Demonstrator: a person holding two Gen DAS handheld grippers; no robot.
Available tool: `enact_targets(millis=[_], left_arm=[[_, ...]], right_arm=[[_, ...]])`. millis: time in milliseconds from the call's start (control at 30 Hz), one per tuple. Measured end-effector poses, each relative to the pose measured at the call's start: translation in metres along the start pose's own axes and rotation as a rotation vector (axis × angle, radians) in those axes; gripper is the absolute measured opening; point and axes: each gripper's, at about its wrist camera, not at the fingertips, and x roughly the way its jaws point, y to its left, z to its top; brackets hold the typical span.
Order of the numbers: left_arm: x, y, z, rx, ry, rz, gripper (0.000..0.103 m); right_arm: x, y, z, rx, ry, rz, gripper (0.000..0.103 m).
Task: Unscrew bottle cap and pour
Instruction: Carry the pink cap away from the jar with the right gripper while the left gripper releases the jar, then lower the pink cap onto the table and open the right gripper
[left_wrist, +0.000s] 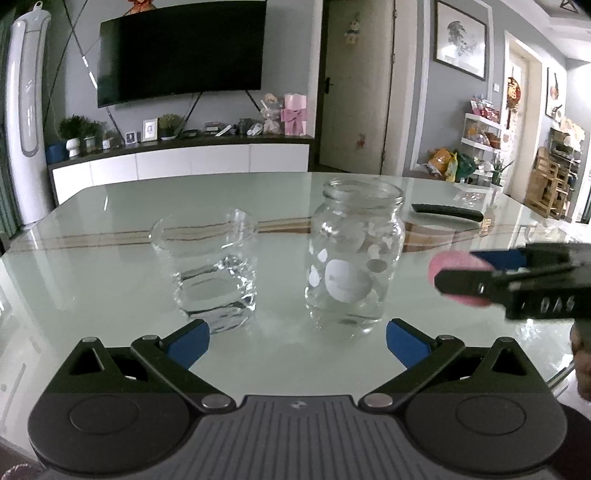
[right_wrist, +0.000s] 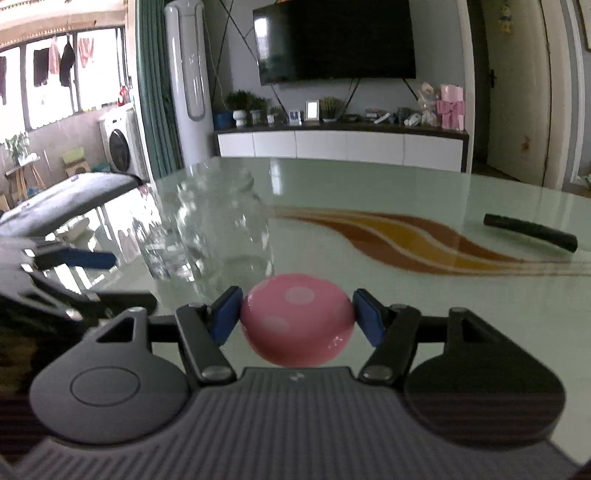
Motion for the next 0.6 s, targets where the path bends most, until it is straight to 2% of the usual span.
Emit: enact_targets(millis=[600], left_arm=[[0.003,-0.004,-0.001,0.007,0.036,0.017,0.103]], right_arm=[[0.012,0.001,-0.019,0.006,0.034,-0.032,0.066]])
